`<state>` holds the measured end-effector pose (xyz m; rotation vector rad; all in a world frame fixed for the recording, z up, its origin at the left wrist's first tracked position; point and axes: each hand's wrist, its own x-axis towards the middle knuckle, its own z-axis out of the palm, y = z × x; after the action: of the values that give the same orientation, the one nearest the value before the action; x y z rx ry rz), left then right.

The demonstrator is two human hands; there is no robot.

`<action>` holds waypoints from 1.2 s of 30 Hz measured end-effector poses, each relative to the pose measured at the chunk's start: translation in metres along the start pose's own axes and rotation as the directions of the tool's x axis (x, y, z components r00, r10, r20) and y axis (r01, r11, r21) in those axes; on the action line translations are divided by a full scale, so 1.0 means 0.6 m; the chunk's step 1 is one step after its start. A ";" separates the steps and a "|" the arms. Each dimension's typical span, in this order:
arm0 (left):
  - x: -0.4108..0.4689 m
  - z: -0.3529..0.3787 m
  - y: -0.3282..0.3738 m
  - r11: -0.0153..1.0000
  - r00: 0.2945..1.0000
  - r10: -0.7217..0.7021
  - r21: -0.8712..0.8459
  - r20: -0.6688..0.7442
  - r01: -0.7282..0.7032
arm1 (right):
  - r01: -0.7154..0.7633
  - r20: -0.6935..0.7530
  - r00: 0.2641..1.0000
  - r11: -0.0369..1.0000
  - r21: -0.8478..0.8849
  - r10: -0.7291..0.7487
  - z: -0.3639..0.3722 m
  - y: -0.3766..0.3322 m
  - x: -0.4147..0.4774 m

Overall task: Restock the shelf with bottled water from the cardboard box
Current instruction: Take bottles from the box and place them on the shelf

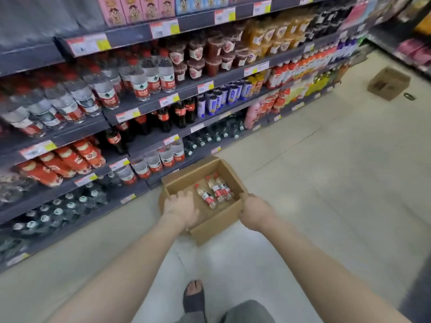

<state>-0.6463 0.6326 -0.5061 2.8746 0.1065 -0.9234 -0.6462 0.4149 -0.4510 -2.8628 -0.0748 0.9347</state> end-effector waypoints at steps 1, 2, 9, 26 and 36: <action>0.029 -0.007 0.004 1.000 1.000 -0.021 -0.011 0.014 0.021 | 0.003 0.030 1.000 1.000 -0.003 -0.003 -0.011 0.004 0.034; 0.058 -0.012 0.008 0.999 0.999 -0.039 -0.023 0.023 0.040 | 0.008 0.053 0.999 1.000 -0.001 -0.008 -0.020 0.007 0.070; 0.276 0.009 0.042 0.970 0.967 -0.198 -0.112 0.163 0.217 | 0.029 0.220 0.975 0.999 0.018 -0.033 -0.053 0.030 0.370; 0.821 0.433 0.080 0.839 0.863 -0.348 -0.290 0.368 0.461 | 0.112 0.446 0.895 0.976 -0.186 -0.017 0.404 0.141 1.030; 1.037 0.676 0.066 0.637 0.825 -0.485 -0.529 0.291 0.561 | 0.173 0.221 0.969 0.947 -0.271 -0.114 0.647 0.129 1.240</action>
<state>-0.3706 0.5568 -1.1929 2.1883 1.0770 -0.9174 -0.2744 0.4443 -1.2069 -2.9517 -0.4734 1.2766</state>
